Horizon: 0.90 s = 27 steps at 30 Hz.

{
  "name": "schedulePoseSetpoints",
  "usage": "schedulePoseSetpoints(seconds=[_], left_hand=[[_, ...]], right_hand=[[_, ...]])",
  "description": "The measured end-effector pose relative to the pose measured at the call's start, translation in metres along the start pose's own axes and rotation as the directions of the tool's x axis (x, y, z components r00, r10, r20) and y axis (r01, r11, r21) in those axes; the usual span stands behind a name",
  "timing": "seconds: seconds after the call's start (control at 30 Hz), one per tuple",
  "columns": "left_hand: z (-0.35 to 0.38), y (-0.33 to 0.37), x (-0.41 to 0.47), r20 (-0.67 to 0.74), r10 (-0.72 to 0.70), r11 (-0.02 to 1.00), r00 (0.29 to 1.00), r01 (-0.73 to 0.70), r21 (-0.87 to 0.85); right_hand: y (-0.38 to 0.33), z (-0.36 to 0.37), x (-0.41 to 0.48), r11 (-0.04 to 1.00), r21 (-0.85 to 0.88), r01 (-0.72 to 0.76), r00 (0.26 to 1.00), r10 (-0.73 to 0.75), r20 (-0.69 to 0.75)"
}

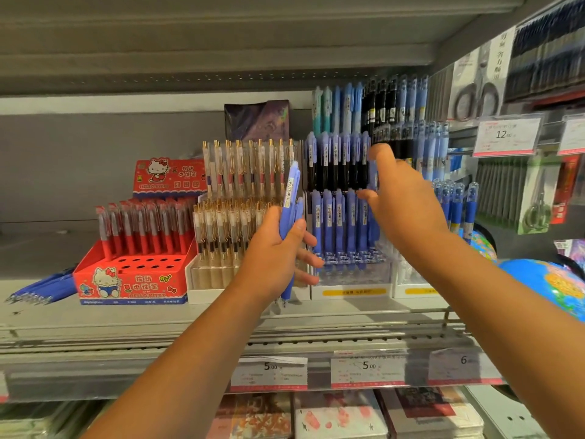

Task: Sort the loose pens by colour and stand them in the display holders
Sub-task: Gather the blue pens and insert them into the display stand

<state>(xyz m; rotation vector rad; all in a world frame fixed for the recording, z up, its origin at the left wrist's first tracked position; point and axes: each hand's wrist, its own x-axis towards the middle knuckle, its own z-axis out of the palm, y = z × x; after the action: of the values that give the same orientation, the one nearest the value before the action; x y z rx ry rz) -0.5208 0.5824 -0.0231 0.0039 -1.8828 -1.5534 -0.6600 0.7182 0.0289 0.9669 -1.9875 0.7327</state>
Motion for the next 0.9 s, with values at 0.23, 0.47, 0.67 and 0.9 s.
schedulePoseSetpoints(seconds=[0.23, 0.47, 0.67, 0.9], left_hand=[[-0.001, -0.002, 0.001, 0.013, 0.006, 1.000, 1.000, -0.007, 0.010], [-0.002, -0.003, 0.002, -0.010, 0.026, 1.000, 1.000, -0.026, 0.016], [-0.002, -0.001, 0.001, -0.007, 0.027, 0.999, 1.000, -0.026, 0.048], [-0.001, -0.002, 0.000, 0.012, 0.004, 0.998, 1.000, -0.004, 0.060]], right_hand=[[0.002, 0.011, -0.005, 0.994, -0.084, -0.071, 0.982, 0.084, 0.170], [0.000, 0.007, -0.004, 0.971, -0.226, -0.074, 0.953, 0.135, 0.270], [-0.002, 0.002, 0.000, 0.964, -0.246, -0.103, 0.948, 0.169, 0.268], [-0.004, -0.001, 0.005, 0.958, -0.249, -0.141, 0.925, 0.217, 0.311]])
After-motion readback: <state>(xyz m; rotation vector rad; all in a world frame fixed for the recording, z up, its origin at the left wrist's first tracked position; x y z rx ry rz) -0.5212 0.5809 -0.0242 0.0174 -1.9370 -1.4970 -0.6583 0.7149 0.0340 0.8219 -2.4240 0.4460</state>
